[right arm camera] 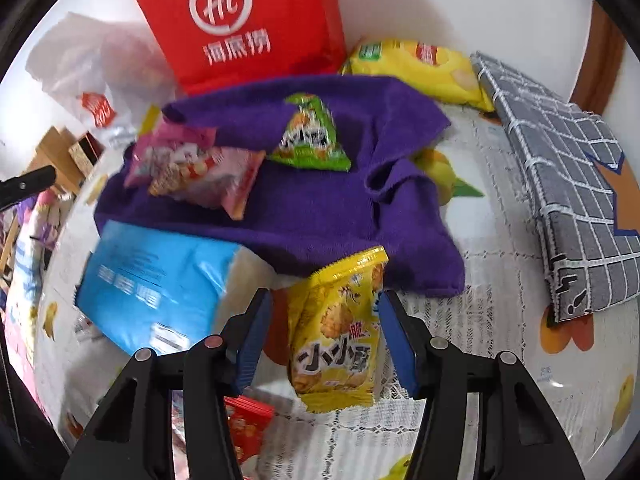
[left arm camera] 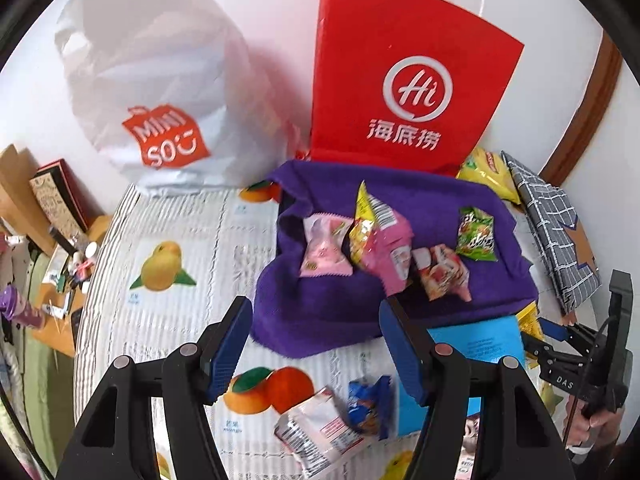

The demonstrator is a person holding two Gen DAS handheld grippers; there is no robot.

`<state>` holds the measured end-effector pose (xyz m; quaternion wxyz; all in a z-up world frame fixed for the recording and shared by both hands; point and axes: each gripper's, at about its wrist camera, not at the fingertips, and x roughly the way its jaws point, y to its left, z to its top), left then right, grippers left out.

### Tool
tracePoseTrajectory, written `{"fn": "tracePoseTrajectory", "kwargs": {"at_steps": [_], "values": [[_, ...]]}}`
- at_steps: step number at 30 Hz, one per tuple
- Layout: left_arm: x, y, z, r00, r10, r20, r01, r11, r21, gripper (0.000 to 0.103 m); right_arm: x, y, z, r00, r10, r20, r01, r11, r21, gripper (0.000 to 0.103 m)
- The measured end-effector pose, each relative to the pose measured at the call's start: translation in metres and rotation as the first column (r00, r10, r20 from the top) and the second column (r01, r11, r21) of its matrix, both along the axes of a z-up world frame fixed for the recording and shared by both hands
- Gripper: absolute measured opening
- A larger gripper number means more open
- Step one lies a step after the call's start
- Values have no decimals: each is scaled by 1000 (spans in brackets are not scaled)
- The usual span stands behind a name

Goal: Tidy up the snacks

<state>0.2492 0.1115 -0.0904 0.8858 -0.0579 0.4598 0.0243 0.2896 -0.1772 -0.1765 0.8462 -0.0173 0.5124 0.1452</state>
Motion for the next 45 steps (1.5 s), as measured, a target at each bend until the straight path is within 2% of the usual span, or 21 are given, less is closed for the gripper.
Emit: {"fn": "tracePoseTrajectory", "kwargs": {"at_steps": [5, 9, 10, 13, 20, 27, 34, 45], "values": [[-5, 7, -9, 1000, 11, -28, -12, 1000, -16, 64, 1, -3, -16, 999, 22, -38, -22, 1000, -17, 56], [-11, 10, -16, 999, 20, -47, -21, 1000, -14, 64, -1, -4, -24, 999, 23, -29, -24, 1000, -4, 55], [-14, 12, -18, 998, 23, -53, -24, 1000, -16, 64, -2, -5, -24, 1000, 21, -16, -21, 1000, -1, 49], [-21, 15, -27, 997, 27, -77, -29, 999, -21, 64, -7, -4, -21, 999, 30, 14, -30, 1000, 0, 40], [-37, 21, -54, 988, 50, -143, -59, 997, -56, 64, -25, -6, -7, 998, 29, 63, -30, 1000, 8, 40], [-53, 17, -73, 982, 24, -185, -45, 993, -111, 64, -45, -13, 9, 995, 17, 101, -18, 1000, 7, 40], [-55, 17, -89, 974, 26, -224, -76, 973, -219, 64, -63, -21, 14, 993, 16, 117, -17, 1000, 6, 40], [-50, 11, -96, 970, 26, -244, -81, 972, -219, 64, -67, -37, 10, 994, -19, 104, 18, 1000, 15, 40]]}}
